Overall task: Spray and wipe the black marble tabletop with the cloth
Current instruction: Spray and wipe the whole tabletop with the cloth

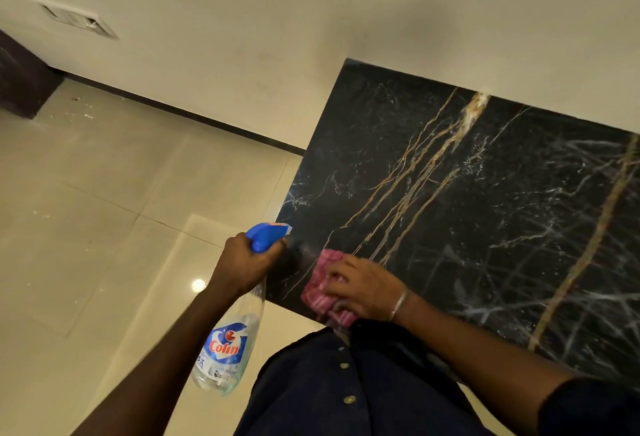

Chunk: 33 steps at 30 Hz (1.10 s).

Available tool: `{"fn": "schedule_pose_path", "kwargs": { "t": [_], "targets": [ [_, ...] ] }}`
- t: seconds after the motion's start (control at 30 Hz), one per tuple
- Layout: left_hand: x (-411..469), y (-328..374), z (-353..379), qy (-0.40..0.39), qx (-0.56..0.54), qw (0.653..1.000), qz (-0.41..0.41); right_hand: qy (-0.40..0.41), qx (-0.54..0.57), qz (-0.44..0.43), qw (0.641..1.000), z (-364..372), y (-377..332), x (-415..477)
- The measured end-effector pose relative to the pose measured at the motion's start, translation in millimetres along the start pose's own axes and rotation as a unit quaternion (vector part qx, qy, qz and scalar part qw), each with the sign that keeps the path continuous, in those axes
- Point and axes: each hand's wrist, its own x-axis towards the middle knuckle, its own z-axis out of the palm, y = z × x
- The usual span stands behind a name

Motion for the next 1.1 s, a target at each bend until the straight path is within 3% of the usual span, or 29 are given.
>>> {"fn": "schedule_pose_path", "kwargs": {
  "t": [0.07,0.17,0.23,0.4,0.57,0.7,0.87,1.1],
  "targets": [
    [-0.1,1.1,3.8,-0.007,0.01,1.0,0.003,0.062,0.005,0.097,0.993,-10.5,31.4,-24.1],
    [0.2,6.8,11.3,-0.018,0.021,1.0,0.011,0.138,0.032,0.273,0.951,-23.0,58.6,-32.2],
    [1.4,10.4,15.5,-0.024,0.025,0.999,0.013,0.15,0.035,0.329,0.932,-23.5,54.6,-25.3],
    [3.4,21.9,25.8,-0.033,0.018,0.999,0.02,0.092,0.049,0.209,0.972,0.9,5.1,-34.5],
    [5.2,35.5,39.0,-0.073,0.02,0.996,0.044,0.031,0.042,0.133,0.99,12.8,-8.0,-76.5],
    [8.7,47.5,50.8,-0.101,0.046,0.992,0.053,0.096,0.056,0.214,0.971,12.0,8.1,-117.0],
    [8.3,66.4,63.9,-0.115,0.061,0.988,0.077,0.134,0.078,0.336,0.929,11.4,-14.1,-84.4],
    [10.9,80.3,74.3,-0.115,0.07,0.987,0.087,0.048,0.035,0.198,0.978,27.8,-42.3,-53.3]
  ]
}}
